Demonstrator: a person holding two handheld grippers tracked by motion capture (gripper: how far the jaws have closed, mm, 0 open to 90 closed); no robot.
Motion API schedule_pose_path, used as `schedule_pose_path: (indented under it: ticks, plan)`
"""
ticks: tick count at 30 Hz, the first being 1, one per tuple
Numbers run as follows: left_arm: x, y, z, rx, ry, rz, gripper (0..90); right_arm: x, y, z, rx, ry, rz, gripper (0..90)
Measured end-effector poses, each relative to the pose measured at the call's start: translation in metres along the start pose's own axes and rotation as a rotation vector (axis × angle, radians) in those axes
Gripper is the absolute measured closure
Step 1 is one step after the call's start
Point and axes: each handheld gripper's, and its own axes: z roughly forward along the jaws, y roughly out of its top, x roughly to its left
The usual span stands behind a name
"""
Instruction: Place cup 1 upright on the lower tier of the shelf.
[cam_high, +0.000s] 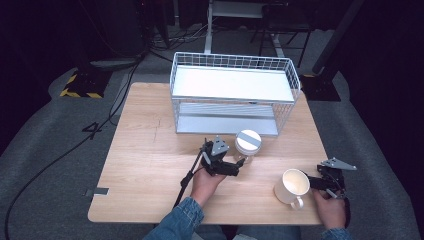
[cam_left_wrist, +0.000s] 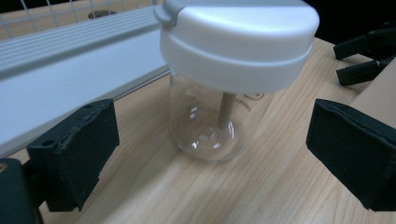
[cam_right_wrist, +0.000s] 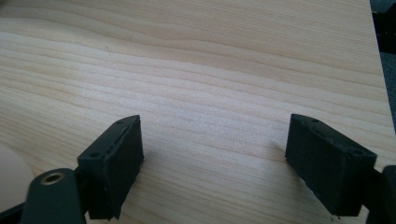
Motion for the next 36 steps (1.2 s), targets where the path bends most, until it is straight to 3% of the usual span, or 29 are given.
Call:
schedule_pose_path:
  ticks: [9,12,22,27,30,32,36]
  plan:
    - [-0.002,0.003,0.021,-0.004,-0.009,0.003,0.0,0.000,0.000,0.000,0.000,0.000,0.000,19.3]
    - [-0.003,0.003,0.027,-0.022,-0.020,-0.025,0.0,0.000,0.000,0.000,0.000,0.000,0.000,19.3]
    - [-0.008,0.008,0.037,-0.079,-0.011,-0.043,0.0,0.000,0.000,0.000,0.000,0.000,0.000,19.3]
    - [-0.009,0.009,0.041,-0.081,-0.006,-0.038,0.0,0.000,0.000,0.000,0.000,0.000,0.000,19.3]
    - [-0.010,0.017,0.042,-0.080,-0.004,-0.011,0.0,0.000,0.000,0.000,0.000,0.000,0.000,19.3]
    - [-0.011,0.020,0.042,-0.101,0.007,-0.015,0.0,0.000,0.000,0.000,0.000,0.000,0.000,19.3]
    - [-0.008,0.019,0.045,-0.099,-0.001,-0.029,0.0,0.000,0.000,0.000,0.000,0.000,0.000,19.3]
